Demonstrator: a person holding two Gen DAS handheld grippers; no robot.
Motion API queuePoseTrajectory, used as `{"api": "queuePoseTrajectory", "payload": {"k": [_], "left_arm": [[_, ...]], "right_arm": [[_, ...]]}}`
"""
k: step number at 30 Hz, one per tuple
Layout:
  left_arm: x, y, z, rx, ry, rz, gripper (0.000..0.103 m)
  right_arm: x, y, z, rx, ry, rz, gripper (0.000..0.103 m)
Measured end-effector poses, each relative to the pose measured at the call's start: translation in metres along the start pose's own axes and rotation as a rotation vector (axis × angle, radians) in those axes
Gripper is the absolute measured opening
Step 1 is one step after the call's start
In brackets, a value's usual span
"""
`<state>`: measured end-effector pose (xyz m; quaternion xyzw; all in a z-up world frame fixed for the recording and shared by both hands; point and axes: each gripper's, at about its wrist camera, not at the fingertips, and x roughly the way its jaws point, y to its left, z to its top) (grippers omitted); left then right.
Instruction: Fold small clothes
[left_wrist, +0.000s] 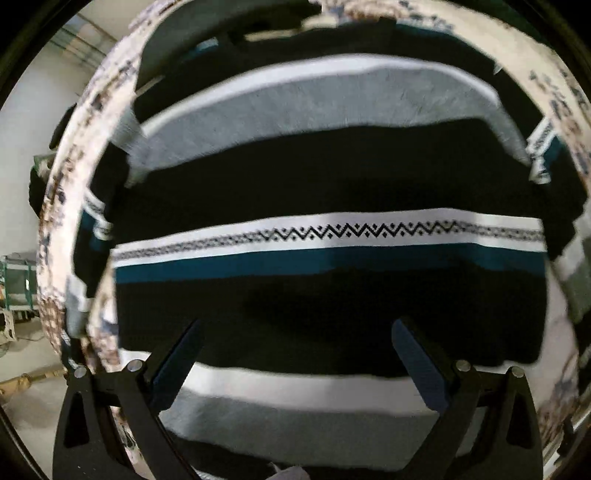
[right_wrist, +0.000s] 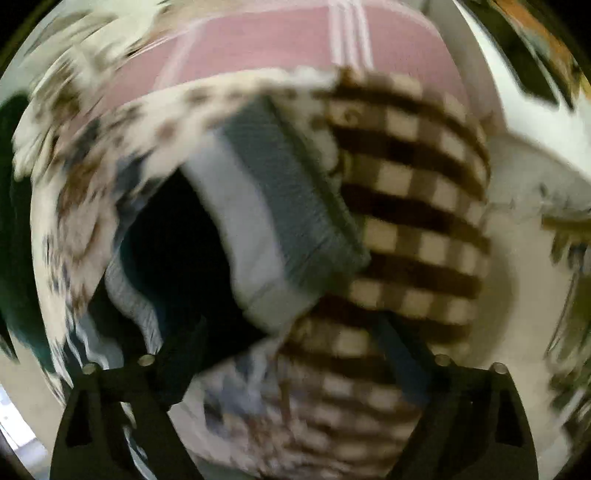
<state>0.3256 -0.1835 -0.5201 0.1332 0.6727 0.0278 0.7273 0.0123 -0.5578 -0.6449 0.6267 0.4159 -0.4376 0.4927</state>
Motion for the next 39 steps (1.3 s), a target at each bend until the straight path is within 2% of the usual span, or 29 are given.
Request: {"api": "queuePoseTrajectory", "payload": {"k": [3, 5, 6, 8, 10, 11, 12, 13, 17, 22, 25, 28, 30, 34, 37, 39], "left_arm": [[0.017, -0.003, 0.004, -0.013, 0.009, -0.014, 0.103], [0.024, -0.004, 0.007, -0.017, 0.004, -0.027, 0.103], [0.026, -0.004, 0.008, -0.016, -0.002, -0.032, 0.103], [0.027, -0.002, 0.009, -0.015, -0.016, -0.043, 0.103], [0.027, 0.002, 0.010, -0.020, -0.030, -0.055, 0.103], [0.025, 0.005, 0.010, -0.025, -0.037, -0.063, 0.103], [0.023, 0.009, 0.010, -0.030, -0.042, -0.067, 0.103], [0.020, 0.014, 0.009, -0.036, -0.048, -0.070, 0.103], [0.007, 0.042, 0.006, -0.063, -0.070, -0.083, 0.103], [-0.017, 0.101, -0.001, -0.128, -0.120, -0.068, 0.103], [-0.021, 0.140, 0.000, -0.185, -0.150, -0.038, 0.103], [-0.017, 0.183, 0.003, -0.259, -0.159, -0.009, 0.103], [-0.005, 0.222, 0.002, -0.319, -0.162, 0.009, 0.103], [0.009, 0.270, -0.016, -0.430, -0.153, 0.047, 0.103], [0.025, 0.298, -0.029, -0.493, -0.127, 0.053, 0.103], [0.037, 0.315, -0.038, -0.527, -0.107, 0.056, 0.103]], "right_arm": [[0.004, -0.015, 0.008, 0.118, -0.071, 0.095, 0.090], [-0.002, -0.020, 0.009, 0.168, -0.163, 0.159, 0.083], [-0.005, -0.021, 0.009, 0.177, -0.202, 0.176, 0.074], [-0.003, -0.018, 0.010, 0.172, -0.238, 0.180, 0.065], [0.001, -0.014, 0.009, 0.150, -0.253, 0.150, 0.040], [-0.001, -0.007, 0.008, 0.128, -0.265, 0.130, 0.032], [-0.004, 0.000, 0.008, 0.105, -0.279, 0.110, 0.017], [-0.009, 0.010, 0.006, 0.077, -0.294, 0.107, 0.010], [-0.041, 0.048, -0.008, -0.040, -0.363, 0.105, 0.009], [-0.092, 0.141, -0.053, -0.304, -0.410, 0.139, 0.008], [-0.119, 0.213, -0.114, -0.532, -0.403, 0.190, 0.008], [-0.125, 0.297, -0.201, -0.796, -0.359, 0.243, 0.008], [-0.118, 0.335, -0.264, -0.946, -0.315, 0.270, 0.008], [-0.066, 0.399, -0.412, -1.259, -0.223, 0.262, 0.008], [-0.002, 0.416, -0.528, -1.498, -0.186, 0.199, 0.008], [0.032, 0.416, -0.585, -1.607, -0.174, 0.151, 0.008]]}}
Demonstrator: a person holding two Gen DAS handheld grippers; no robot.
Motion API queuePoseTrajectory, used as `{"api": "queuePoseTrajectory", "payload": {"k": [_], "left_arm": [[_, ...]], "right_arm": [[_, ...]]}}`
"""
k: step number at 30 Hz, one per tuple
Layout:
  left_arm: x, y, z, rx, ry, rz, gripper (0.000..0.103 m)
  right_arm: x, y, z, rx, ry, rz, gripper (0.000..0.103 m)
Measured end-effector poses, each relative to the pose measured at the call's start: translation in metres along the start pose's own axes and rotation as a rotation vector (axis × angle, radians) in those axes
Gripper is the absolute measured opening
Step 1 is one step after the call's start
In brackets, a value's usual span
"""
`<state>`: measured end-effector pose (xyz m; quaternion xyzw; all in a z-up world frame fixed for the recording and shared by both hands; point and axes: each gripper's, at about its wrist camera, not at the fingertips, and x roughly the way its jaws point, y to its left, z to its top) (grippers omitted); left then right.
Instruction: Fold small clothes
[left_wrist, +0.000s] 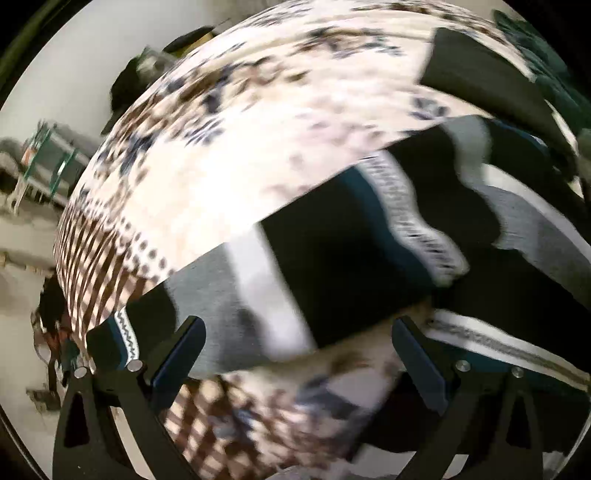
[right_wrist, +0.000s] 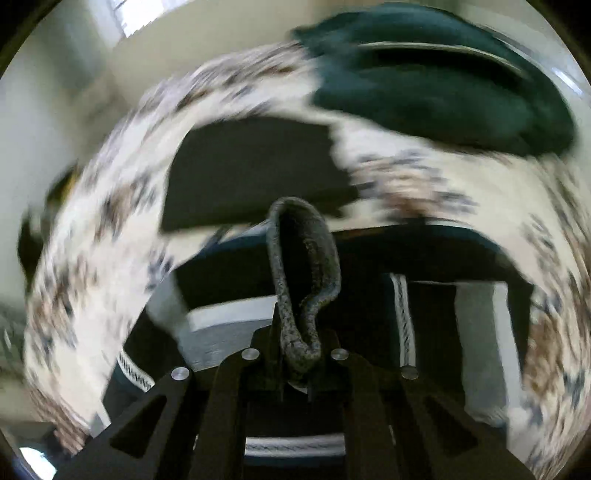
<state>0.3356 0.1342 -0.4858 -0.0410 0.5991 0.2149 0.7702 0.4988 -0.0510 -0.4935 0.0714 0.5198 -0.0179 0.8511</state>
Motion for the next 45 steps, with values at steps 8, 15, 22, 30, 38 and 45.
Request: {"api": "queuePoseTrajectory", "payload": {"k": [8, 15, 22, 30, 38, 45], "left_arm": [[0.026, 0.046, -0.007, -0.056, 0.053, -0.016, 0.103], [0.010, 0.105, -0.039, -0.178, 0.103, -0.092, 0.103], [0.028, 0.193, -0.099, -0.657, 0.259, -0.274, 0.103], [0.082, 0.251, -0.127, -1.215, 0.167, -0.383, 0.087], [0.059, 0.259, -0.120, -1.285, -0.020, -0.253, 0.006], [-0.018, 0.231, -0.057, -0.931, -0.219, -0.118, 0.005]], "right_arm": [[0.100, 0.107, -0.042, -0.236, 0.168, -0.095, 0.009], [0.077, 0.042, -0.058, -0.016, 0.277, 0.074, 0.080], [0.001, -0.034, -0.094, 0.047, 0.267, -0.062, 0.085], [0.001, -0.051, -0.125, 0.029, 0.296, -0.102, 0.085], [0.004, -0.055, -0.132, -0.013, 0.313, -0.079, 0.085], [-0.004, -0.071, -0.108, -0.080, 0.248, -0.250, 0.098]]}}
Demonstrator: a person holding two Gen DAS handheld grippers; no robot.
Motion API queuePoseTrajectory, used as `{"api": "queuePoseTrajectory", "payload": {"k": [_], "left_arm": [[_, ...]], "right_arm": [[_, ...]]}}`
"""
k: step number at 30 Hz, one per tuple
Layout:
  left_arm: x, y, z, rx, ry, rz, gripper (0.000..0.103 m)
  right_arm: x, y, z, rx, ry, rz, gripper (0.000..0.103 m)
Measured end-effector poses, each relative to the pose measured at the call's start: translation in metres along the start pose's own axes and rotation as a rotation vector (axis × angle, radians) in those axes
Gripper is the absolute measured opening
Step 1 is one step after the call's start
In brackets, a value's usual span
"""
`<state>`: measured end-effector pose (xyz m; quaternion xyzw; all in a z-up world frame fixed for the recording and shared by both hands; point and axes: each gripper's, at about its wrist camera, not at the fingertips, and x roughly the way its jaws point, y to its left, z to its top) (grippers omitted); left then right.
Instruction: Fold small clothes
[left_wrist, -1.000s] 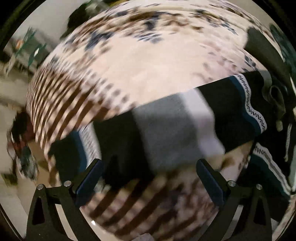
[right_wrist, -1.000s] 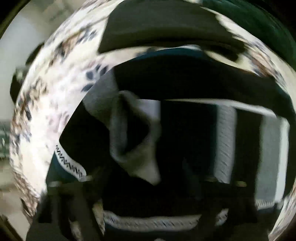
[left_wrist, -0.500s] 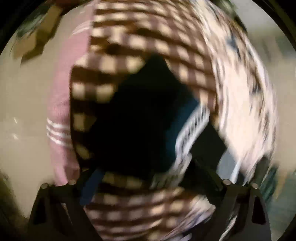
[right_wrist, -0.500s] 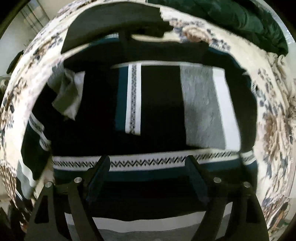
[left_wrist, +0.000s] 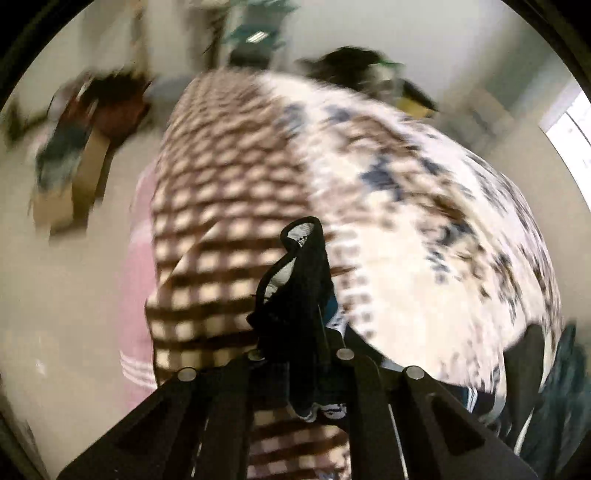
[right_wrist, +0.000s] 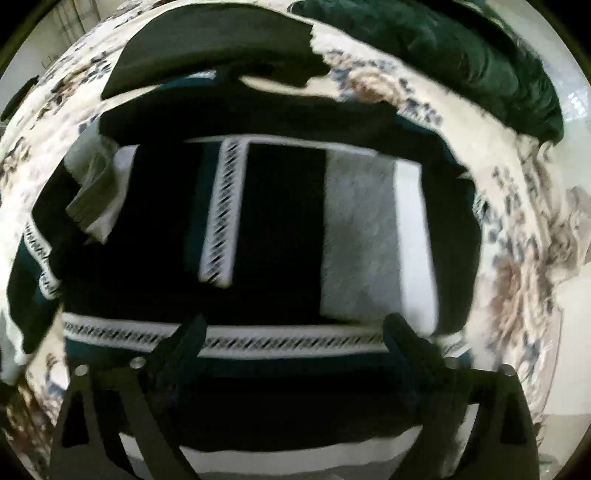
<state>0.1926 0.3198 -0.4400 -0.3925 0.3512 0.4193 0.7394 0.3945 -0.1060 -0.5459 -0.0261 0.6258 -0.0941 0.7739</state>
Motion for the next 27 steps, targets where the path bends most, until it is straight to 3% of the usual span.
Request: {"api": "queuePoseTrajectory", "payload": {"k": [5, 9, 13, 17, 22, 25, 27], "left_arm": [[-0.043, -0.080, -0.014, 0.267, -0.069, -0.070, 0.005], [-0.071, -0.174, -0.065, 0.527, -0.082, -0.201, 0.005], [-0.087, -0.269, -0.158, 0.754, 0.002, -0.379, 0.005], [-0.099, -0.351, -0.278, 0.978, 0.131, -0.530, 0.005], [-0.098, -0.398, -0.389, 1.150, 0.289, -0.589, 0.006], [-0.090, -0.409, -0.427, 1.239, 0.354, -0.594, 0.014], [-0.085, -0.408, -0.436, 1.273, 0.389, -0.594, 0.045]], "right_arm": [[0.001, -0.025, 0.011, 0.020, -0.019, 0.020, 0.098], [0.006, -0.061, 0.014, 0.110, 0.008, 0.128, 0.098], [0.019, -0.114, 0.009, 0.231, 0.061, 0.206, 0.098], [0.030, -0.177, -0.004, 0.328, 0.081, 0.190, 0.098], [0.043, -0.240, -0.019, 0.402, 0.102, 0.204, 0.098], [0.052, -0.265, -0.027, 0.432, 0.150, 0.266, 0.098], [0.054, -0.278, -0.030, 0.435, 0.167, 0.285, 0.098]]}}
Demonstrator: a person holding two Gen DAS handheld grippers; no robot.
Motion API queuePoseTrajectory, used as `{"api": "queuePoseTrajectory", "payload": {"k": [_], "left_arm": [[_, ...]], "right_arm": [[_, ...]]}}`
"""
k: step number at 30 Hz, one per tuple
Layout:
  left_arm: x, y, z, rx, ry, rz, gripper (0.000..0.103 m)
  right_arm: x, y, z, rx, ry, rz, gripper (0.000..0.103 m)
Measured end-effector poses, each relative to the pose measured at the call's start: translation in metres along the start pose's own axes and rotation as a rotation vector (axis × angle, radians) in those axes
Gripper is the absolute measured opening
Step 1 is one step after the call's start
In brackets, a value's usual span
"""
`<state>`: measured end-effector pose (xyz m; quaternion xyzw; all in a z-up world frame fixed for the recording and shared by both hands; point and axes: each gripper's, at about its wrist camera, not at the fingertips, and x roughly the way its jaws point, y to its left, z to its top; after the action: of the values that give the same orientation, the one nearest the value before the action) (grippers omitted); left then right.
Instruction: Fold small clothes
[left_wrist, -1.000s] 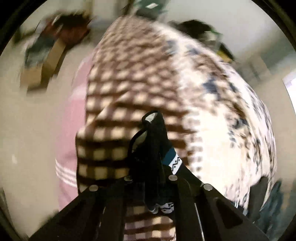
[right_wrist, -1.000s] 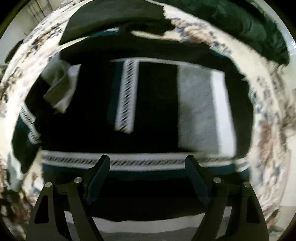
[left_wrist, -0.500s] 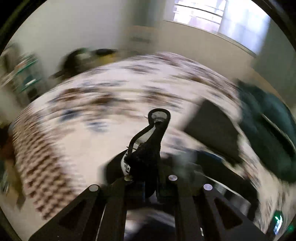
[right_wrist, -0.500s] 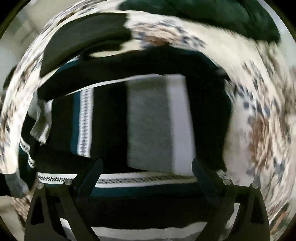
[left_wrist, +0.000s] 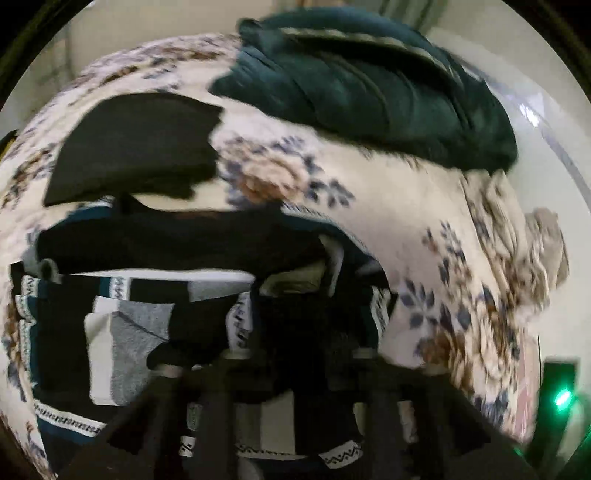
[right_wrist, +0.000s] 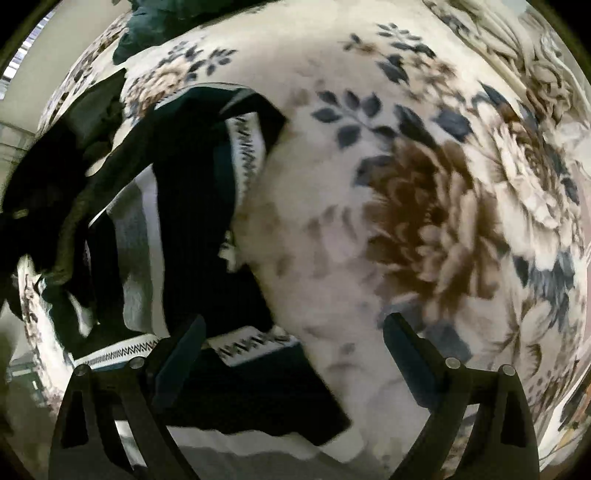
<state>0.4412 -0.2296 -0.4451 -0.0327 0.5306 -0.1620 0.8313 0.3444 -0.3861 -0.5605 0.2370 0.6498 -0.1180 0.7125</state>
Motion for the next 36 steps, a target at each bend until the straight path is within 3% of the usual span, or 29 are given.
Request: {"api": "queuePoseTrajectory", "payload": {"k": [1, 2, 4, 8, 11, 15, 17, 18, 20, 21, 27, 30, 33, 35, 36], "left_arm": [[0.000, 0.003, -0.002, -0.004, 0.014, -0.006, 0.078], [-0.001, 0.003, -0.004, -0.012, 0.017, -0.012, 0.092], [-0.015, 0.017, -0.010, -0.045, 0.018, -0.011, 0.092], [-0.064, 0.081, -0.021, -0.151, -0.034, 0.075, 0.092], [-0.094, 0.147, -0.030, -0.248, -0.072, 0.255, 0.092], [-0.104, 0.229, -0.048, -0.386, -0.047, 0.435, 0.092], [-0.105, 0.259, -0.061, -0.442, -0.045, 0.499, 0.092], [-0.106, 0.271, -0.066, -0.469, -0.044, 0.515, 0.092], [-0.106, 0.291, -0.075, -0.537, -0.047, 0.518, 0.092], [-0.104, 0.297, -0.078, -0.564, -0.049, 0.515, 0.092], [-0.098, 0.317, -0.090, -0.655, -0.059, 0.477, 0.092], [-0.091, 0.323, -0.091, -0.685, -0.055, 0.458, 0.092], [-0.088, 0.326, -0.093, -0.704, -0.052, 0.436, 0.092], [-0.085, 0.323, -0.096, -0.729, -0.037, 0.409, 0.092], [-0.084, 0.323, -0.099, -0.752, -0.035, 0.389, 0.092]], "right_arm": [[-0.002, -0.005, 0.002, -0.008, -0.002, 0.002, 0.098], [-0.006, -0.009, 0.004, -0.018, -0.007, -0.004, 0.098], [-0.013, -0.017, 0.012, -0.026, -0.021, -0.012, 0.098], [-0.027, -0.020, 0.029, -0.011, -0.048, 0.046, 0.098], [-0.032, -0.004, 0.046, -0.007, -0.053, 0.141, 0.098], [-0.016, 0.036, 0.066, -0.028, -0.039, 0.242, 0.094], [0.002, 0.062, 0.078, -0.063, -0.023, 0.251, 0.084], [0.011, 0.074, 0.082, -0.089, -0.007, 0.256, 0.071], [0.031, 0.101, 0.086, -0.157, 0.071, 0.280, 0.017], [0.038, 0.109, 0.085, -0.170, 0.105, 0.266, 0.005], [-0.016, 0.095, 0.066, -0.166, -0.018, 0.191, 0.004], [-0.009, 0.084, 0.062, -0.187, -0.004, 0.053, 0.005], [0.015, 0.081, 0.068, -0.229, 0.142, -0.044, 0.012], [-0.001, 0.090, 0.074, -0.247, 0.098, -0.091, 0.022], [-0.012, 0.098, 0.077, -0.259, 0.059, -0.087, 0.033]]}}
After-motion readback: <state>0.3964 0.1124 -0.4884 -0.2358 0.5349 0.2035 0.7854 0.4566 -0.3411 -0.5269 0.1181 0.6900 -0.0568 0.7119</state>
